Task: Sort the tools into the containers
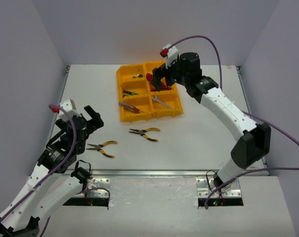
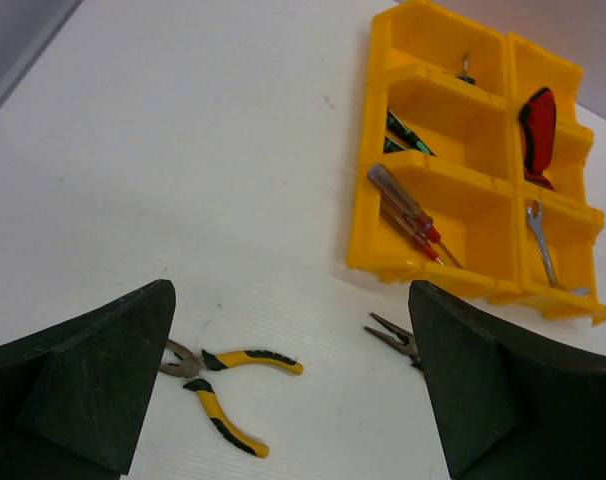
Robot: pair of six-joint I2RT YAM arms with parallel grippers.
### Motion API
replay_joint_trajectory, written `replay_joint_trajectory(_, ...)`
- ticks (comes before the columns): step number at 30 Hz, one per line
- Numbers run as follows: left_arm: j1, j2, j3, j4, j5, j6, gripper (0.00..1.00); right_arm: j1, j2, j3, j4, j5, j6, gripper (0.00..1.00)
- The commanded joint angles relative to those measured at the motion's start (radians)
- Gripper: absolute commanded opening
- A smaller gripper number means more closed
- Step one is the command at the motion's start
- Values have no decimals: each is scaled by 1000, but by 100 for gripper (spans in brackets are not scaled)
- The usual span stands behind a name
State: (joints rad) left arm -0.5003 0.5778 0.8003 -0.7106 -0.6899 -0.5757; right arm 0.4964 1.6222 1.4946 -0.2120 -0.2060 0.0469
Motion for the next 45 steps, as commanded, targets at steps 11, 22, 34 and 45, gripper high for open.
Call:
replay_joint_trajectory(11,203,154,59,5,47,-26,100,360,-84,-327,-194,172,51,94)
replay_joint_trajectory(22,272,132,13,91,190,79,100,444,225,-200,-359,352,-23,53)
replay_joint_trajectory(34,271,111,4,119,267,111,100,396,425,-139,-304,274,-86,35)
replay_joint_trajectory(45,270,75,-1,132,299,128,100,415,395,-154,-373,103,-96,0)
